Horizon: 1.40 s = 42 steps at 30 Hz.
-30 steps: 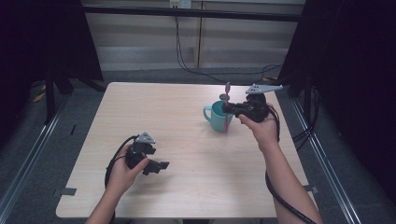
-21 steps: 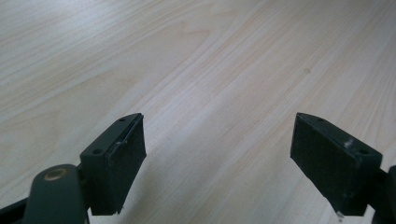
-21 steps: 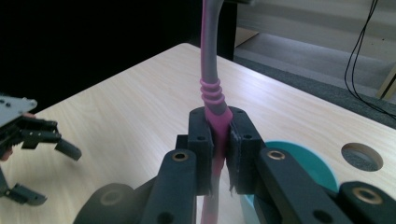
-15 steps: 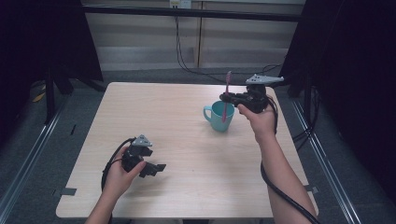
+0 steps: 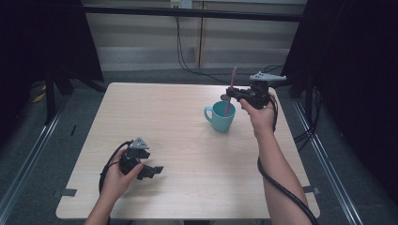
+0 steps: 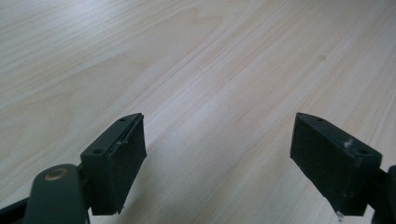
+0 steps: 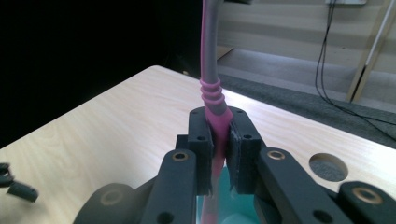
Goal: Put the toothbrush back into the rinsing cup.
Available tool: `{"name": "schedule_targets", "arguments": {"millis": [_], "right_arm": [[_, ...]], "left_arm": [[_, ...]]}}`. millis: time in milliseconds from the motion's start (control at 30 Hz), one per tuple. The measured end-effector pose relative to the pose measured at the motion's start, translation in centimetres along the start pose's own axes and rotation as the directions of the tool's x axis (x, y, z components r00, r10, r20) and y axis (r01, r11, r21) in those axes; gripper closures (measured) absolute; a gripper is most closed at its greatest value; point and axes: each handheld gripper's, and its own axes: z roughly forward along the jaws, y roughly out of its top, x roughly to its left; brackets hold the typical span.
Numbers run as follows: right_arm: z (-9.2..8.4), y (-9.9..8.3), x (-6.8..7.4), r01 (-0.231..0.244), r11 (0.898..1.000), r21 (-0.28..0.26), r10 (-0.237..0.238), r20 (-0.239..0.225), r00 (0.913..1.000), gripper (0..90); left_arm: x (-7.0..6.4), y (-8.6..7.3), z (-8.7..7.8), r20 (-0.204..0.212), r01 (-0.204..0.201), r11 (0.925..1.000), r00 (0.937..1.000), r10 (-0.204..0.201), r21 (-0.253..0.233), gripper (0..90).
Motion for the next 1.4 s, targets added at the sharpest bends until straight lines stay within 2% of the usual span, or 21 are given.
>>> {"name": "schedule_targets", "arguments": {"millis": [300, 433, 500, 633, 900, 1000, 1233, 1400], "right_arm": [[1.6, 0.0, -0.6, 0.015, 1.000, -0.018, -0.014, 0.040, 0.9991, 81.4], [2.3, -0.7, -0.8, 0.036, 0.999, -0.017, -0.035, 0.062, 0.9975, 81.4], [2.5, -1.3, -1.0, 0.029, 0.999, -0.027, -0.027, 0.071, 0.9971, 81.4], [2.7, -2.2, -1.4, 0.011, 1.000, -0.013, -0.010, 0.072, 0.9973, 81.3], [3.2, -3.1, -1.3, 0.020, 1.000, 0.009, -0.021, 0.088, 0.9959, 81.2], [3.5, -3.4, -1.2, 0.022, 0.999, 0.024, -0.025, 0.093, 0.9953, 81.2], [4.3, -4.5, -1.0, 0.012, 0.999, 0.042, -0.017, 0.102, 0.9946, 81.1], [4.4, -5.2, -1.3, 0.003, 0.998, 0.065, -0.011, 0.125, 0.9921, 80.9]], "left_arm": [[0.4, -0.5, -0.5, -0.013, 0.010, 0.9999, 0.9999, -0.010, -0.014, 18.4], [0.5, -0.5, -0.8, -0.013, 0.006, 0.9998, 0.9999, -0.006, -0.017, 18.5], [0.5, -0.5, -0.8, -0.007, 0.013, 0.9997, 0.9999, -0.014, -0.020, 18.5], [0.5, -0.6, -0.7, -0.010, 0.012, 0.9998, 0.9999, -0.012, -0.019, 18.5], [0.3, -0.7, -0.6, 0.000, 0.018, 0.9995, 0.9998, -0.018, -0.027, 18.7], [0.4, -0.8, -0.6, 0.000, 0.008, 0.9998, 1.0000, -0.008, -0.019, 18.7], [0.6, -0.9, -0.6, 0.003, 0.021, 0.9995, 0.9998, -0.021, -0.024, 18.7], [0.7, -0.9, -0.5, 0.006, 0.028, 0.9992, 0.9996, -0.027, -0.027, 18.8]]}}
